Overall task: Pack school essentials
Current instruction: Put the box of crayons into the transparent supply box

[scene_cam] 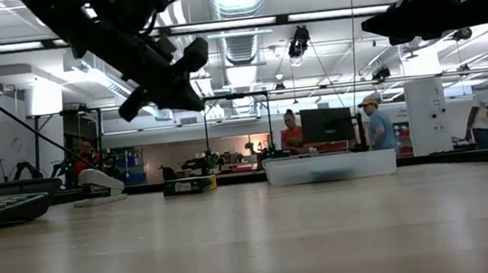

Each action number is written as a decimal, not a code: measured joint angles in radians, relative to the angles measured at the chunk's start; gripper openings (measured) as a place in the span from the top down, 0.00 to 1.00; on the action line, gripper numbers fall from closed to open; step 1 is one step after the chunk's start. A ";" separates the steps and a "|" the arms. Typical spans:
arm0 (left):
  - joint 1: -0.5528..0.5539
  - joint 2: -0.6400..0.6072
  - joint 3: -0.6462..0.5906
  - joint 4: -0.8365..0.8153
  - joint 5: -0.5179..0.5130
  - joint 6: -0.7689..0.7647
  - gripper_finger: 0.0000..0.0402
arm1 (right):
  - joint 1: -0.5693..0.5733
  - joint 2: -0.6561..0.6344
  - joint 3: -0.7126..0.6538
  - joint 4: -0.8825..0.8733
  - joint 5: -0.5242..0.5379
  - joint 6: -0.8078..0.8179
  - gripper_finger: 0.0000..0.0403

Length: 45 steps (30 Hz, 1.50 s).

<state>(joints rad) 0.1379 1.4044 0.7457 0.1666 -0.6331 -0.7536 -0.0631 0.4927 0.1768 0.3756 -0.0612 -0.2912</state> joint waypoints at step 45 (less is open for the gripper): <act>0.146 0.462 0.558 -0.845 0.094 -0.103 0.21 | 0.000 0.001 0.010 -0.028 0.001 -0.033 0.85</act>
<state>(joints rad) 0.2836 1.8668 1.3034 -0.6784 -0.5388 -0.8566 -0.0631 0.4938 0.1871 0.3477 -0.0605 -0.3245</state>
